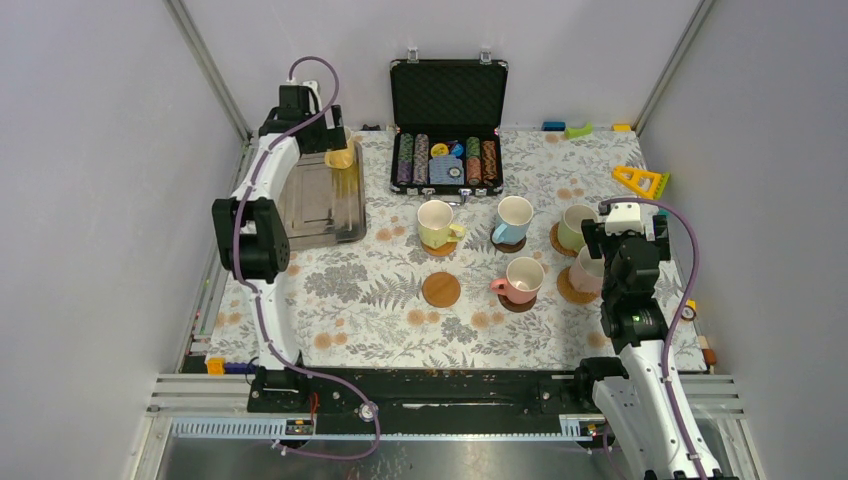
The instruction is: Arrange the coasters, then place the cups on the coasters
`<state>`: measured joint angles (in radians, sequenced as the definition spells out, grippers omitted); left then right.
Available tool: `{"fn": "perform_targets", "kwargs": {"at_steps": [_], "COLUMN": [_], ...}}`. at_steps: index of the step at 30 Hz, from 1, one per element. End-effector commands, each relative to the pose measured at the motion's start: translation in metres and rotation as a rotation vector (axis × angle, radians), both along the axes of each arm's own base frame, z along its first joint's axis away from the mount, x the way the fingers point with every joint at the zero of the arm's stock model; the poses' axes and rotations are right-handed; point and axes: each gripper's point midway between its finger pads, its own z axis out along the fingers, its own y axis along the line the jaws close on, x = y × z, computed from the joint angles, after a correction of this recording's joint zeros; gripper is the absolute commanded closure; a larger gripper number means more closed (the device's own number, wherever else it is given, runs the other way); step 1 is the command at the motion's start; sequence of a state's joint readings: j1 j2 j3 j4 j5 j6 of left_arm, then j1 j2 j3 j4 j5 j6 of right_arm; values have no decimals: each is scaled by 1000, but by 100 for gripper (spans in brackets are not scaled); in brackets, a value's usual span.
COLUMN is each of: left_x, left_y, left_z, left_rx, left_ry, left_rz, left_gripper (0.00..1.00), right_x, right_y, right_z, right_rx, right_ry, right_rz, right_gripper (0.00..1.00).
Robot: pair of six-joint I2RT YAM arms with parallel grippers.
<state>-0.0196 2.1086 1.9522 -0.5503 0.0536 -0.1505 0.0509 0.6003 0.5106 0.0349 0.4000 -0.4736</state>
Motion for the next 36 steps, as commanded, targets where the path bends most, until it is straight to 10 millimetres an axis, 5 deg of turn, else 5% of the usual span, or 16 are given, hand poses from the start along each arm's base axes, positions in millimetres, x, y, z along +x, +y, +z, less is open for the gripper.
{"fn": "perform_targets", "kwargs": {"at_steps": [1, 12, 15, 29, 31, 36], "left_x": [29, 50, 54, 61, 62, 61], "left_y": [-1, -5, 8, 7, 8, 9], "left_z": [23, -18, -27, -61, -62, -65], "left_rx": [-27, -68, -71, -98, -101, -104], "left_ry": [-120, -77, -66, -3, -1, 4], "left_rz": [-22, -33, -11, -8, -9, -13], "left_gripper": [1, 2, 6, 25, 36, 85], "right_x": [2, 3, 3, 4, 4, 4], "right_y": [-1, -2, -2, 0, 0, 0], "right_z": [10, 8, 7, 5, 5, 5], "right_rx": [7, 3, 5, 4, 3, 4], "right_ry": [-37, -29, -27, -19, -18, -19], "right_rz": [-4, -4, -3, 4, 5, 7], "right_gripper": [0, 0, 0, 0, 0, 0]}}
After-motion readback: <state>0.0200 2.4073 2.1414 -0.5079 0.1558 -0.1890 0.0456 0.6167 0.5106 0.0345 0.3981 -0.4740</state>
